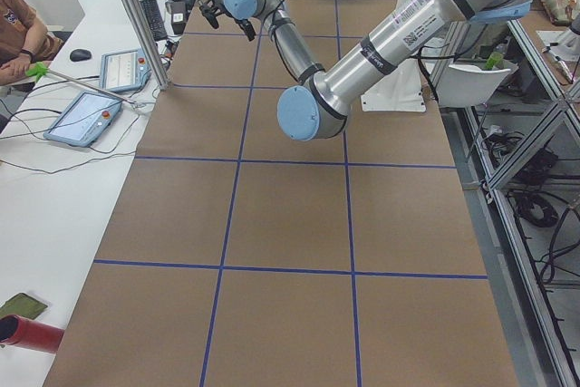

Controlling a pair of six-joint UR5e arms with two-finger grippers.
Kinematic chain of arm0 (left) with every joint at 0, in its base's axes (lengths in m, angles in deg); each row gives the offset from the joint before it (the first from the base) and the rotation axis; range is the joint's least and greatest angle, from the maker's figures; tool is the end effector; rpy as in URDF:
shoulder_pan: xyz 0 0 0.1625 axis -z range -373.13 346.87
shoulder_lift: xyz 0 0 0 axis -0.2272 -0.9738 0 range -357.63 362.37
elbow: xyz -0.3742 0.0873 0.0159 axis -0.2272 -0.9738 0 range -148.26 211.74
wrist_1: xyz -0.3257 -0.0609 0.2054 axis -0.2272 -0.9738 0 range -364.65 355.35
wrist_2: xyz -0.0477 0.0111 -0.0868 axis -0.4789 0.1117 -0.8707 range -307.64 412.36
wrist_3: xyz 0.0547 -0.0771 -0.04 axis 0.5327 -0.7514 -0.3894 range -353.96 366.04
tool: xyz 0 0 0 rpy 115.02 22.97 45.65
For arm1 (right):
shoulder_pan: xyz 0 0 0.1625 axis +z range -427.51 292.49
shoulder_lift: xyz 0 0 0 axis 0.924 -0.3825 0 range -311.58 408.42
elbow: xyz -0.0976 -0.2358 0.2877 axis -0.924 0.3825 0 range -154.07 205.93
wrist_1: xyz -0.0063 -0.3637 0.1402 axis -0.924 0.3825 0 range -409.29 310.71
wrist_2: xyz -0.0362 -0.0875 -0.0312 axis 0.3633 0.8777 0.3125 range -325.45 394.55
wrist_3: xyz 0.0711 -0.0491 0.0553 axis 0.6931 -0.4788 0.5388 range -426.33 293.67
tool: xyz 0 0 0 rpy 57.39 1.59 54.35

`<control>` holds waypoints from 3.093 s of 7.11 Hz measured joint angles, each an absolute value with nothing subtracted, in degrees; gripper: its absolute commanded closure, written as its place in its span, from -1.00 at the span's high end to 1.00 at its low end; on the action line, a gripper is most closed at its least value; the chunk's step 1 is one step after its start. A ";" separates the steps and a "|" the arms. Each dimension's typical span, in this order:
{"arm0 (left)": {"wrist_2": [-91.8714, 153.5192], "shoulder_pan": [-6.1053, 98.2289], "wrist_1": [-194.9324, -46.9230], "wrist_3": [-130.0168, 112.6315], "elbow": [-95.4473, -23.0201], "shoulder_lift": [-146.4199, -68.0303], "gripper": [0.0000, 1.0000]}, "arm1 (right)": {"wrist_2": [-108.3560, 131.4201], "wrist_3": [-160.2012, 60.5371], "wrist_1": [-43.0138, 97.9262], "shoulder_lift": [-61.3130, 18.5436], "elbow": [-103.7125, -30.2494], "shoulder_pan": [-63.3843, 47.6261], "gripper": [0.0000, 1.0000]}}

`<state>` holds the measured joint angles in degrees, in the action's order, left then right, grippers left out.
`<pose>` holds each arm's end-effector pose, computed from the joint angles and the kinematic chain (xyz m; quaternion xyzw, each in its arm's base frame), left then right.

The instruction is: Left arm hands cup to right arm to dump lemon

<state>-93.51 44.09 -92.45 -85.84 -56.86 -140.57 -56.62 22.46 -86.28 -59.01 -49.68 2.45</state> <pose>0.3077 -0.5672 0.0694 -0.2057 0.5242 -0.2259 0.7949 0.0242 -0.3166 0.6141 0.4239 -0.6044 0.3747 0.5609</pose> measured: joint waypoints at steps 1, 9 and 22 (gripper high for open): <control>-93.51 44.32 -92.45 -85.82 -56.86 -140.60 1.00 | -56.65 27.97 -88.32 -59.03 -48.67 2.45 -0.74; -93.56 45.32 -92.43 -85.26 -56.78 -141.23 1.00 | -56.50 63.46 -99.32 -58.47 -40.99 3.32 -0.74; -91.39 46.01 -92.11 -80.40 -57.48 -142.12 1.00 | -55.32 92.68 -109.14 -55.36 -34.56 5.92 -0.74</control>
<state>-91.39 46.01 -92.11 -80.40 -57.48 -142.12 -55.32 92.68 -109.14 -55.36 -34.56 5.92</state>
